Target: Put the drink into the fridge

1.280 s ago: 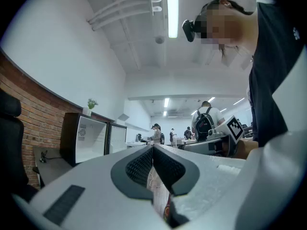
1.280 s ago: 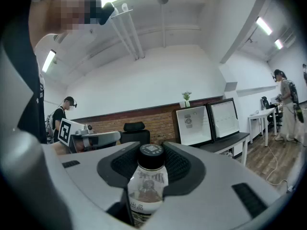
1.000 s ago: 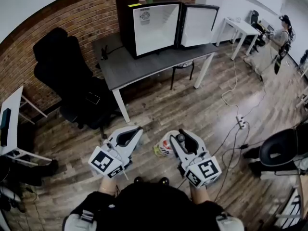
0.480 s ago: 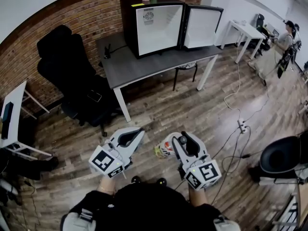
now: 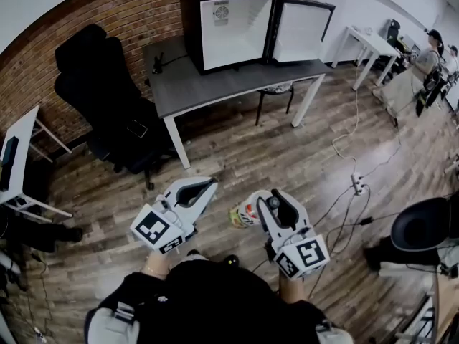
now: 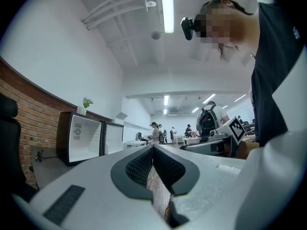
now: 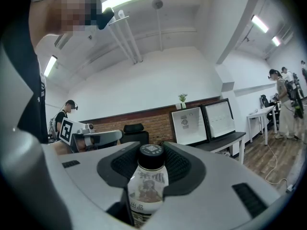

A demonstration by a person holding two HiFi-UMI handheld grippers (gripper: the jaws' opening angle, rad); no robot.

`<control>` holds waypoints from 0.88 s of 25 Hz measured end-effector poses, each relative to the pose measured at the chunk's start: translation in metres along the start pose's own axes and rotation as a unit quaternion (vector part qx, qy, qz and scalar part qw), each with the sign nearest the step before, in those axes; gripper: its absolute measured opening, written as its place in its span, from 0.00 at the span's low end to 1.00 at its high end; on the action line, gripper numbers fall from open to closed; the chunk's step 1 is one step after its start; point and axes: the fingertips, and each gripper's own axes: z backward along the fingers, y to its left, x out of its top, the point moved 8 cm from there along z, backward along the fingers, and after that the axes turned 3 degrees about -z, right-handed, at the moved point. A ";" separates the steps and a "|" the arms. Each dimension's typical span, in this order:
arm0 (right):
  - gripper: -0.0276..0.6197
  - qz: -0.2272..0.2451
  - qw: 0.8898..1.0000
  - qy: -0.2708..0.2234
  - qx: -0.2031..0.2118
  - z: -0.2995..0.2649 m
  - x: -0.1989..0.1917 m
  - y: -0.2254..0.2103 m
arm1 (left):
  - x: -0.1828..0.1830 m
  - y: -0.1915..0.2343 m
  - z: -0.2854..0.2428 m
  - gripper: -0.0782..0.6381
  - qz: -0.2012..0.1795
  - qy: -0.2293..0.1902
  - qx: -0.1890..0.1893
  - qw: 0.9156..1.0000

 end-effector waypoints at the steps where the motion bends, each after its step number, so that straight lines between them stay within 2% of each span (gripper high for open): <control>1: 0.27 0.001 1.000 0.001 0.000 0.003 0.000 -0.002 | -0.001 -0.003 -0.002 0.11 0.002 -0.001 0.000 1.000; 13: 0.27 -0.017 1.000 0.003 -0.012 0.019 -0.010 -0.022 | -0.015 -0.014 -0.009 0.11 0.011 0.019 0.006 1.000; 22: 0.27 -0.008 0.999 -0.001 -0.039 0.009 -0.005 -0.051 | -0.026 0.012 -0.052 0.11 0.015 0.007 -0.022 1.000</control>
